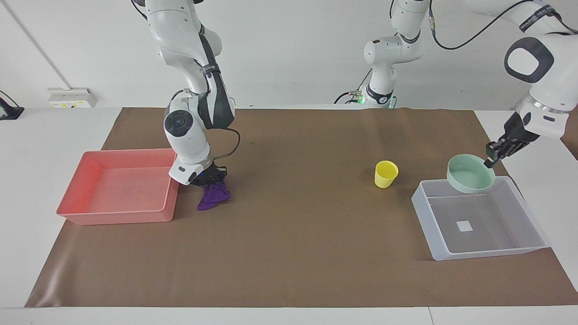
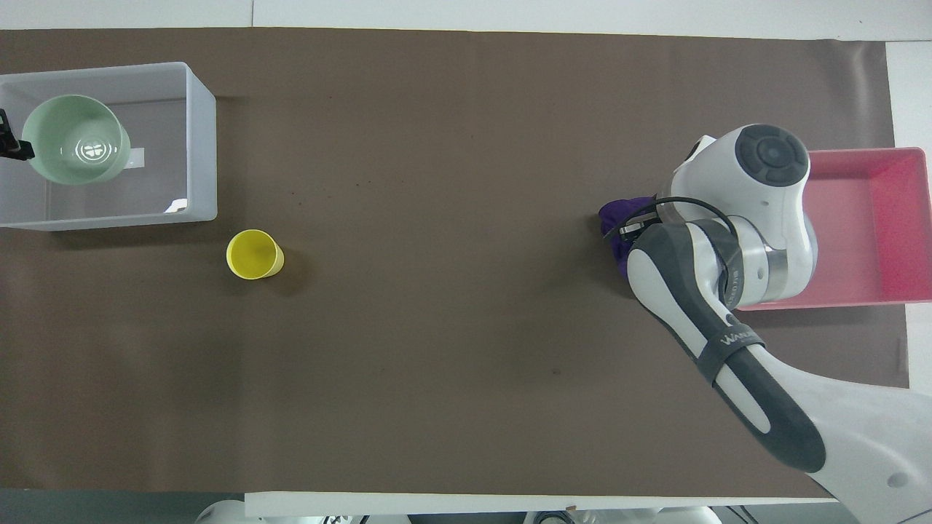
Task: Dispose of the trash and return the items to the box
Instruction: 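Release the green cup while the right gripper carries the purple cloth into the pink bin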
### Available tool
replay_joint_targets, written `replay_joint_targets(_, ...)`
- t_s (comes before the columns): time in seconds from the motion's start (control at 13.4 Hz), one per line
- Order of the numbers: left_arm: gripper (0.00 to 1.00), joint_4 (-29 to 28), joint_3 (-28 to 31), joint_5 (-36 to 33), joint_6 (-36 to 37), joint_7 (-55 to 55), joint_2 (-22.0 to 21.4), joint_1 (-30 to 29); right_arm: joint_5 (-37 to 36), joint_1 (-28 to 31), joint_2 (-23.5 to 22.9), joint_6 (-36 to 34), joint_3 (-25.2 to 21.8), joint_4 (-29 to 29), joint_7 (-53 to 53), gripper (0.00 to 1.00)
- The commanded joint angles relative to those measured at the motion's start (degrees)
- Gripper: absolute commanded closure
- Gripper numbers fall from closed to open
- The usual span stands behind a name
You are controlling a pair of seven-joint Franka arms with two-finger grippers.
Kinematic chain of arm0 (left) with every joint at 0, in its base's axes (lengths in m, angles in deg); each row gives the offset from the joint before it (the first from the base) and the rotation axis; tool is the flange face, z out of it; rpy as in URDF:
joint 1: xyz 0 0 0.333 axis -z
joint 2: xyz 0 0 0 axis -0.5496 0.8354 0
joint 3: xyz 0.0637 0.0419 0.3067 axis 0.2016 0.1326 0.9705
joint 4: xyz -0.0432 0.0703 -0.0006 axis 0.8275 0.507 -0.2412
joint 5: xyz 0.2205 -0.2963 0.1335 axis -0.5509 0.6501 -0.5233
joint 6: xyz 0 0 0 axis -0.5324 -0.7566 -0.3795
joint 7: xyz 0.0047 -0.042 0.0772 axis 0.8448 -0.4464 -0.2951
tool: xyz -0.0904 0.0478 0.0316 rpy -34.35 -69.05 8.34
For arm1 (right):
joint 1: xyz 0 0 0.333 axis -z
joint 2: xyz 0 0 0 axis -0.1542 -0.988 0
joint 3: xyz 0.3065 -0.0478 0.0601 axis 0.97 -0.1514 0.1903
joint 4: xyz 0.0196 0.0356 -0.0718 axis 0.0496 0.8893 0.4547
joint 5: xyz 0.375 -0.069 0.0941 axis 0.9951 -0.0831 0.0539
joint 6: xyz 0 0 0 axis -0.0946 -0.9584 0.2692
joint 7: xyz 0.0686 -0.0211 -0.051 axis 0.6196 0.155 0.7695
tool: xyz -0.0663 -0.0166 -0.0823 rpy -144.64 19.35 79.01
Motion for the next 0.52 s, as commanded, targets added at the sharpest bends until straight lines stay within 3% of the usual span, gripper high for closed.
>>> replay_joint_targets(0.0,1.0,4.07,-0.06,0.44,-6.73,0.72,9.7,-1.52,0.51,2.24,1.82,-11.36,0.14,-8.65,0.67,0.98)
replay_joint_targets(0.15,1.0,1.88,-0.06,0.53,-9.99,0.81,12.26,-1.71,0.51,3.2,2.26,-19.8,-0.12,-15.67,0.67,0.98)
replay_joint_targets(0.3,1.0,-1.89,0.03,0.27,-13.06,0.46,13.06,-1.89,-0.45,5.05,4.1,-22.04,-0.21,-17.56,0.49,0.98)
replay_joint_targets(0.37,0.74,-4.26,0.03,-0.08,-15.6,0.02,12.54,-1.97,-1.15,7.58,4.28,-22.04,-0.3,-17.47,0.58,0.98)
replay_joint_targets(0.45,0.03,-3.85,0.12,-0.09,-15.45,0.19,12.27,-1.89,-1.5,10.91,4.37,-22.12,-0.3,-17.21,0.84,0.97)
